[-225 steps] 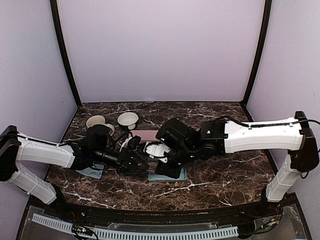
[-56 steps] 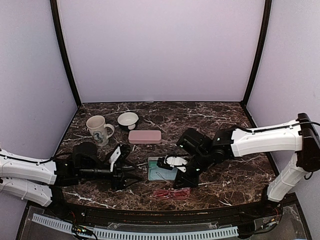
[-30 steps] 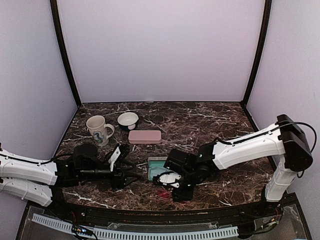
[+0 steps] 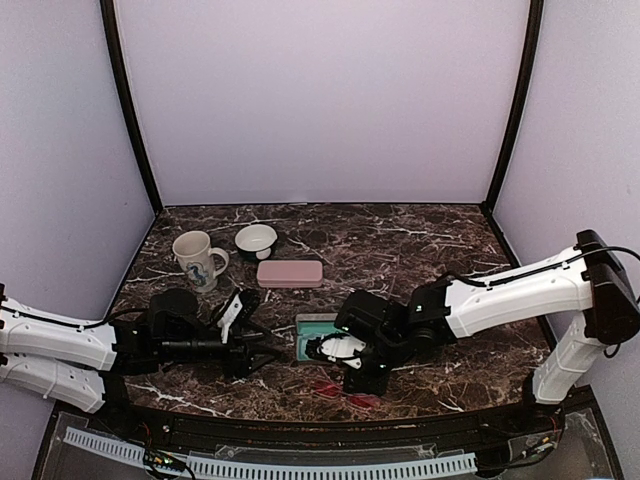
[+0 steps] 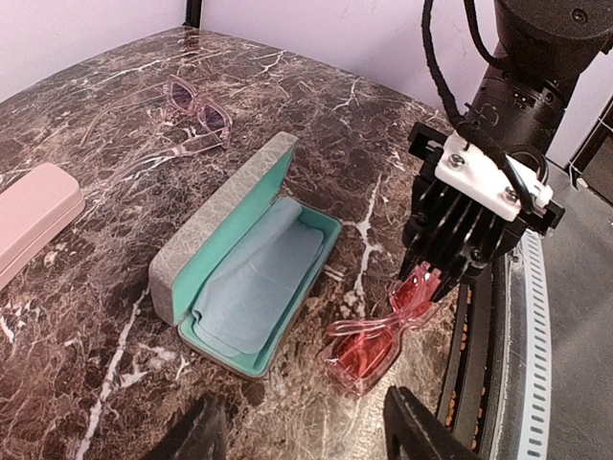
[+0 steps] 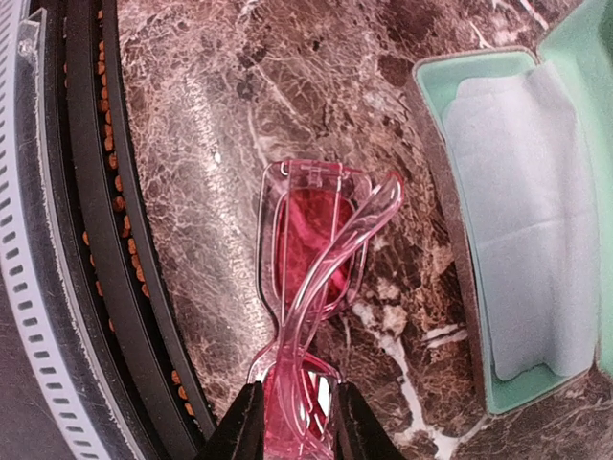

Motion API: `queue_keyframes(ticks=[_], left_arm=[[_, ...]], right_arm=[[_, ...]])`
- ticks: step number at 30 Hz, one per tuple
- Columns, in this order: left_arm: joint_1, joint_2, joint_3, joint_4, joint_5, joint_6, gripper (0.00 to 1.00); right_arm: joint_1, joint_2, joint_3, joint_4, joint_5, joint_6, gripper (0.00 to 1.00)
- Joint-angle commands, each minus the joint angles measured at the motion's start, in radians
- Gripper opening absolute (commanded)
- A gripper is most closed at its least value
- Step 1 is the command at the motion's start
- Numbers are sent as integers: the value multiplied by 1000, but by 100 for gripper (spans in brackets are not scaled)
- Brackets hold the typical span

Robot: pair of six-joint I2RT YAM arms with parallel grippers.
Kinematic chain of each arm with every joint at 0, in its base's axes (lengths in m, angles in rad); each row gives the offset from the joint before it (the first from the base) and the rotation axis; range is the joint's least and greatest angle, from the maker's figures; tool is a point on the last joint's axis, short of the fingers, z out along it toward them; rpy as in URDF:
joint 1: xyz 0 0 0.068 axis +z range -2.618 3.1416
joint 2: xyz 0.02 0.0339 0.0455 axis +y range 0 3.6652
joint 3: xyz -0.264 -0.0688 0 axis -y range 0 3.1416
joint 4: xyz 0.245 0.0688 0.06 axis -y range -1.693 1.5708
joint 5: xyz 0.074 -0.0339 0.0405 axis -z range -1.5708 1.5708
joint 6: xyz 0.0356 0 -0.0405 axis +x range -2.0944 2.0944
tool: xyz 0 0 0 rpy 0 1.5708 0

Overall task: Organize the sunglasses
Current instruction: Put down the sunglasses at the center of the board, then pick up the sunglasses from the center of the board.

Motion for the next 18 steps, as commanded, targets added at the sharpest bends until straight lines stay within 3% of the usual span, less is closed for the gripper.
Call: queue_keyframes(ticks=[1,18], left_arm=[[-4,-4,-13,5,-9,-8,58],[-4,-6,-11,-6,-11,-13,58]], right_arm=[[-6,0,-13,35,-18,6,25],[-9,52,-23,54,-28,11,18]])
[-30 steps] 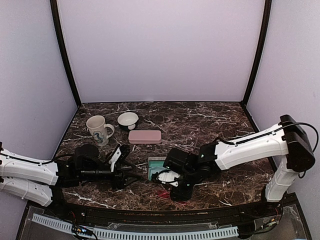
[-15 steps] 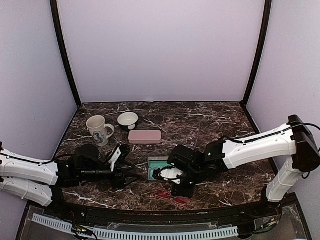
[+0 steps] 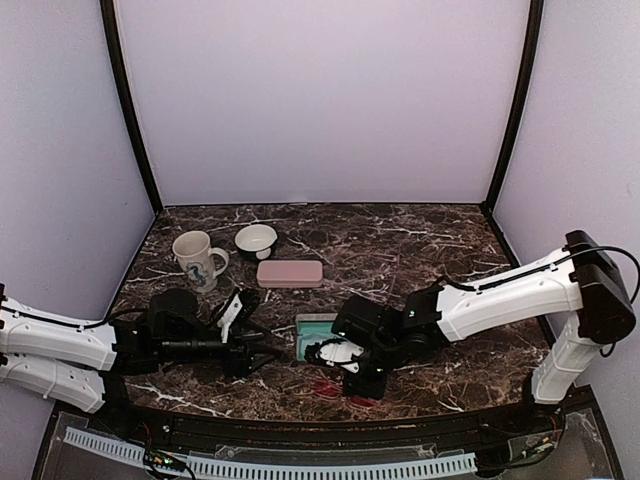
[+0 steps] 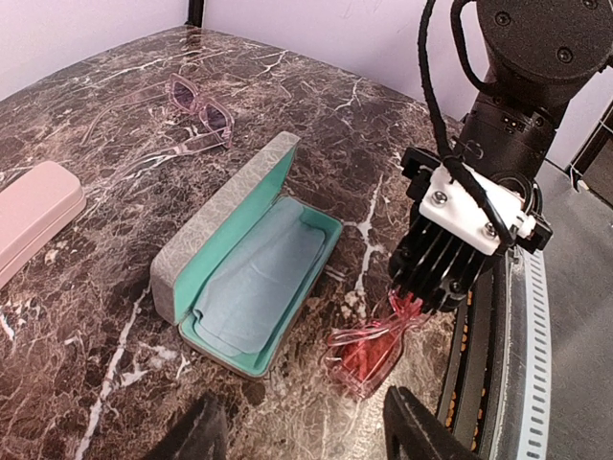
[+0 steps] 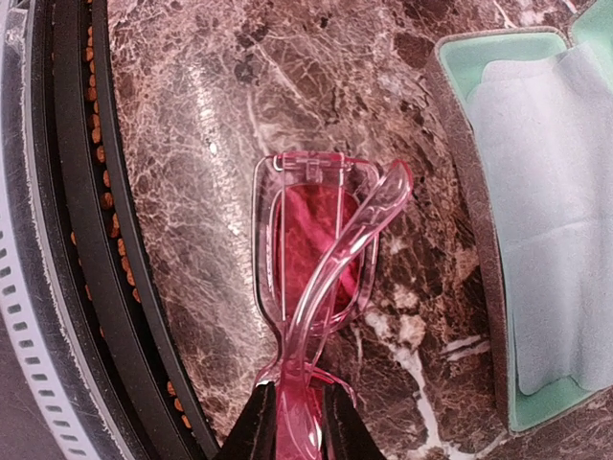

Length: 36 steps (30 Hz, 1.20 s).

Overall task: Organize the sunglasses
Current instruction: Pick up the sunglasses from the center of the board.

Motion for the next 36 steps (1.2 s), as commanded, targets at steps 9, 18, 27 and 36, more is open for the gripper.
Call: queue_keyframes(ticks=[9,18,27,36], left_arm=[[-4,-10,-13,-12,-11,-6,58],[-4,8,-8,-5,-11,-6,58],[-4,8,-6,-9,-36,-10,58],[-3,-7,-5,-37,-102,-22,58]], right_arm=[[-4,-5,-7,28,1,9,19],[-7,-66,-24,41,13,22,26],[-23,-80,-50,46,40,39,33],[-42,-95,-85,47,41,44,48]])
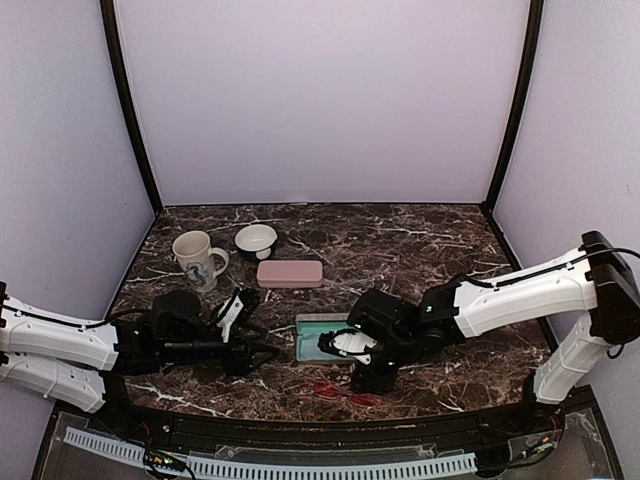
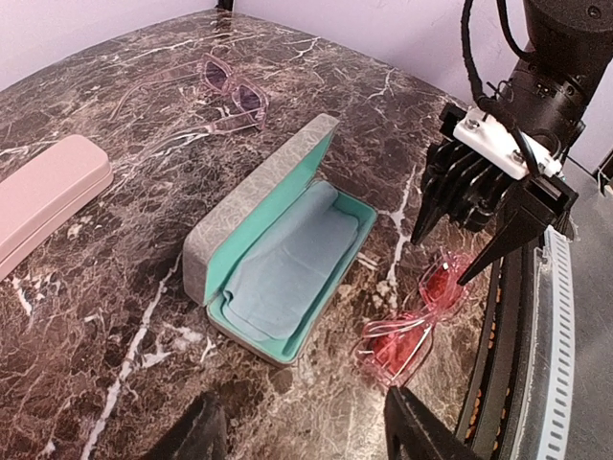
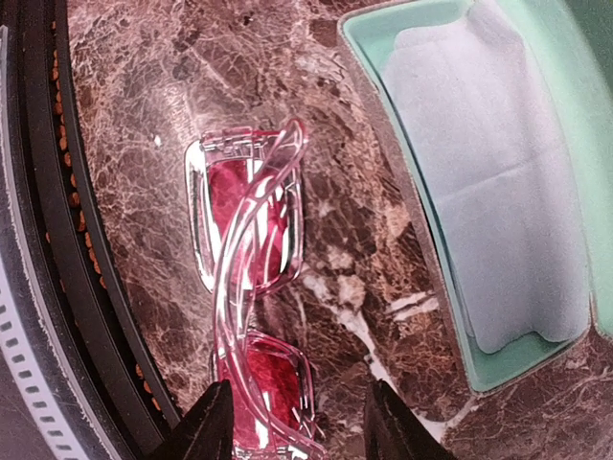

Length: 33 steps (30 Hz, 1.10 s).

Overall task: Organize the sunglasses
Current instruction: Pick up the sunglasses from the center of the board.

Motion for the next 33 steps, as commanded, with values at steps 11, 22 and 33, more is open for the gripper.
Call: queue_keyframes(ticks=[11,22,33], left_arm=[[-4,-22,-6,-20,-45,-6,58],[-4,-15,-6,-16,-42,-4,58],[-4,-3,-8,-8,-40,-8,58]], right_arm=[[-3,56,3,40,-28,-13,39],[-4,3,3,57,-46,2,37],[-3,-23,-20,83,-66,14,46]])
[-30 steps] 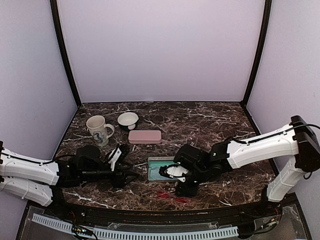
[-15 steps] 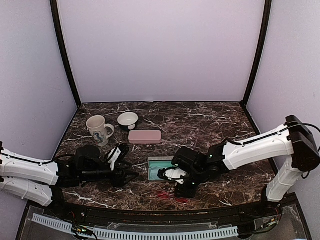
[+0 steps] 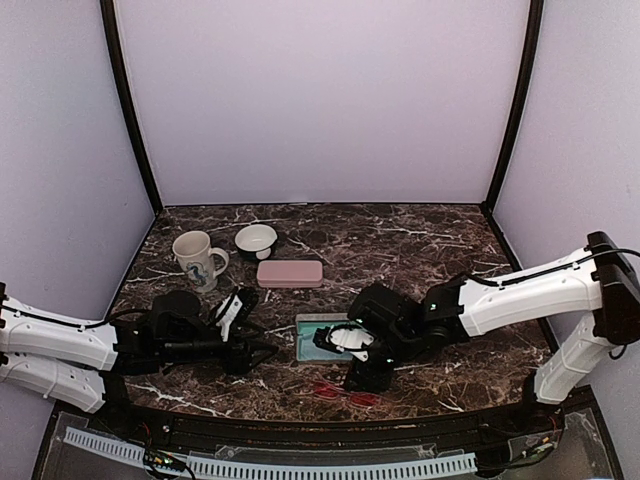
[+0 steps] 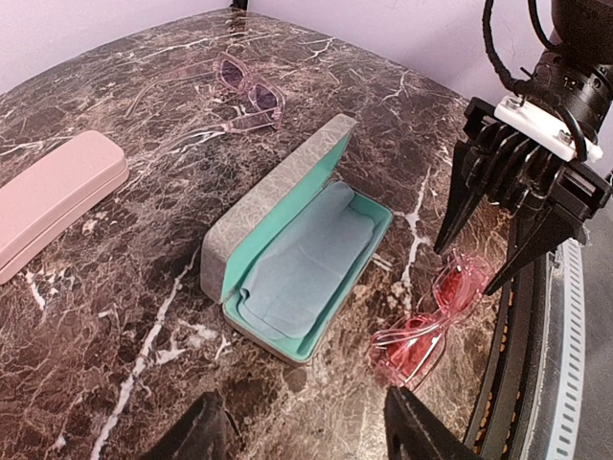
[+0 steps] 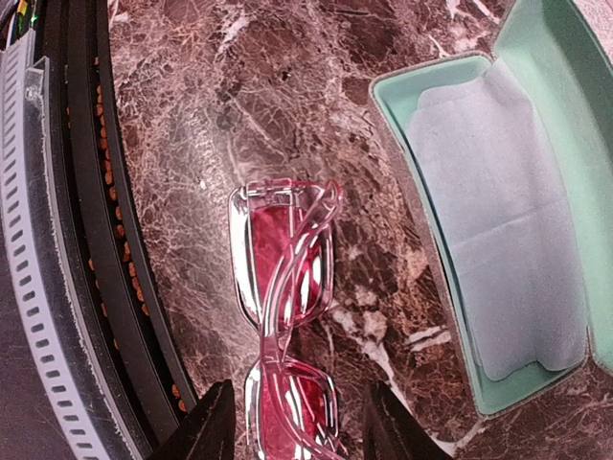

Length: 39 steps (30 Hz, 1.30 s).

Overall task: Organize the sunglasses
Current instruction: Pick up the sunglasses from the center of the board.

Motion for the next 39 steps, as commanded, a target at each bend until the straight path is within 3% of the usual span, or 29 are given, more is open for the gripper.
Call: queue_keyframes(ticks=[1,10,39], left_arm=[[-4,1,-8,5,0,-4,58],[-4,18,-9,19,5,-17,58],[-4,43,-10,33,17,-32,58]], right_arm=[[0,6,-21,31,-13,10,47],[23,81,-20,39,-6,5,49],[83,153,-2,33,73,30,36]])
